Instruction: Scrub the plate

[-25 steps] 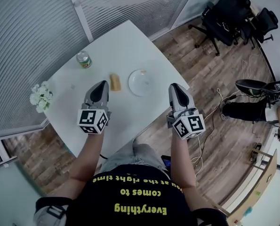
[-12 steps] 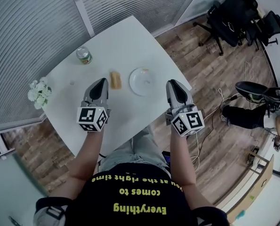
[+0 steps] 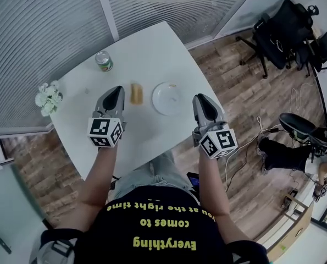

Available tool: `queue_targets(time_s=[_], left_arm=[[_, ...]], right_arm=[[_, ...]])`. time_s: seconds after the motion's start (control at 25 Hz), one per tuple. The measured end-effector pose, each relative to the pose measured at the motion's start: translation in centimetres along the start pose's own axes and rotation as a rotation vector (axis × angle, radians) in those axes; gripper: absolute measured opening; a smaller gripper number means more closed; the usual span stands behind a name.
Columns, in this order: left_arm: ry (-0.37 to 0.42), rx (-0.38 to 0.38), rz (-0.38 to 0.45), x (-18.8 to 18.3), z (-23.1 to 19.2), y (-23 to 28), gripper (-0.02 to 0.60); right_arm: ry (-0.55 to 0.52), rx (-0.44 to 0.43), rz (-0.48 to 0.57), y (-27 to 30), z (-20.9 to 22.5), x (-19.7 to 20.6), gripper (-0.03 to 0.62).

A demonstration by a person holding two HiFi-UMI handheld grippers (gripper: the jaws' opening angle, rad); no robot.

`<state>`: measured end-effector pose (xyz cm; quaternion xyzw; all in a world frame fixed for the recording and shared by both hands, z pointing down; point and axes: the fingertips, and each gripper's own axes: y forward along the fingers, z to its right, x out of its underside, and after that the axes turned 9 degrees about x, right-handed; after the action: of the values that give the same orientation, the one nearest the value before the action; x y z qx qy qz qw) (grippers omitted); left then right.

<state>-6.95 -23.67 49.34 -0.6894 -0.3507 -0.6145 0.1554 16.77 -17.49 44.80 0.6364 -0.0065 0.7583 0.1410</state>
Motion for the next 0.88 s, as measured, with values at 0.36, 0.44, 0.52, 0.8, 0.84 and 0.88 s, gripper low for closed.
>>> queue_targets(time_s=[0.36,0.44,0.52,0.8,0.84,0.88], left_arm=[[-0.023,-0.005,-0.054,1.3,0.3,1.6,0.035],[-0.024,-0.004,-0.088,2.2,0.2,2.0,0.038],[-0.028,-0.002,-0.116,3.1,-0.1,2.3,0.049],[-0.056,0.012,-0.182,5.5,-0.3,4.0,0.093],[-0.063,0.015,-0.195,6.0,-0.2,4.3,0.101],[-0.069,0.019,-0.210,6.5,-0.1,4.6,0.110]], right_arm=[[-0.006,-0.040,-0.063,0.9,0.8,1.5,0.075],[0.008,-0.039,-0.084,1.4,1.0,2.4,0.084],[0.024,-0.037,-0.099,1.7,1.2,3.2,0.091],[0.068,0.003,-0.158,2.4,2.8,6.3,0.095],[0.074,0.008,-0.176,2.4,3.2,6.9,0.100],[0.080,0.013,-0.195,2.4,3.5,7.6,0.101]])
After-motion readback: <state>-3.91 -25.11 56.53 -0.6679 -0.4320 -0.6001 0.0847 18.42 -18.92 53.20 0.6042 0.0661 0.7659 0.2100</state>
